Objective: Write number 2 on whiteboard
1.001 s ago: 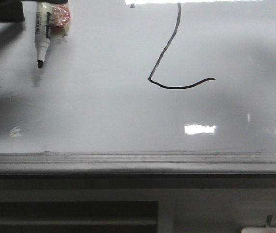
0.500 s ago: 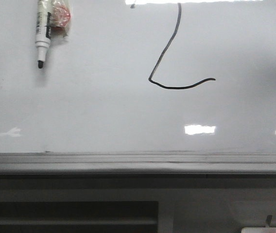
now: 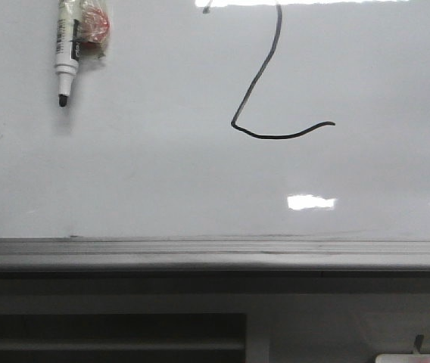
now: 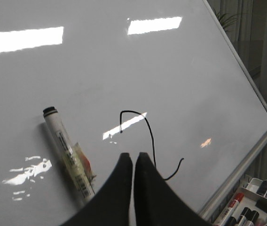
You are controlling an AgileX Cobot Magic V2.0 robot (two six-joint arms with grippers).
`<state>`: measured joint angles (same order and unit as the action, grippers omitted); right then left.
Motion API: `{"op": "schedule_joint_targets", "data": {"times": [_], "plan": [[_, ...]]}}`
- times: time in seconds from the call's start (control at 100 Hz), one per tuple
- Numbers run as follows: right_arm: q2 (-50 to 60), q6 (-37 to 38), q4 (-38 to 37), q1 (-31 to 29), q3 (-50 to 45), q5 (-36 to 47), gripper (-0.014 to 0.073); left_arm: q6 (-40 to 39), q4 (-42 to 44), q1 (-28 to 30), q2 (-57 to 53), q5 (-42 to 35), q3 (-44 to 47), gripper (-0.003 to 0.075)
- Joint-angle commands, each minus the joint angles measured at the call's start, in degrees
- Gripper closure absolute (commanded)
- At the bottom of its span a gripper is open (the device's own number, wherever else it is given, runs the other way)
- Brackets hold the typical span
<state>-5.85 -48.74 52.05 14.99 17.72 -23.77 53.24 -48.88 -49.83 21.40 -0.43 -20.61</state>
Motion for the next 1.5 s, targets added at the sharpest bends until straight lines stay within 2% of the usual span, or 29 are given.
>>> {"op": "schedule_joint_targets", "data": {"times": [0.0,0.23,1.171,1.261,1.421,1.491], "plan": [[2.9,-0.8,1.5,-0.4,-1.5,3.7,0.066,0.2,-0.5,0.0,-3.6,-2.2,0.9,0.074],[6.8,-0.8,1.6,-0.4,-5.0,3.7,0.066,0.2,-1.0,0.0,-12.1,-2.0,3.7,0.0741],[6.8,-0.8,1.6,-0.4,-5.2,4.0,0.066,0.2,-2.5,0.0,-12.3,-2.2,3.7,0.074],[6.8,-0.8,1.6,-0.4,-5.2,4.0,0.066,0.5,-1.0,0.2,-12.3,-5.0,3.7,0.074],[6.8,-0.8,1.6,-0.4,-5.2,4.0,0.066,0.5,-0.3,0.3,-12.1,-4.7,3.9,0.074],[6.8,-0.8,1.6,-0.4,-5.2,4.0,0.066,0.3,5.0,1.4,-12.1,-3.7,4.1,0.074]]}}
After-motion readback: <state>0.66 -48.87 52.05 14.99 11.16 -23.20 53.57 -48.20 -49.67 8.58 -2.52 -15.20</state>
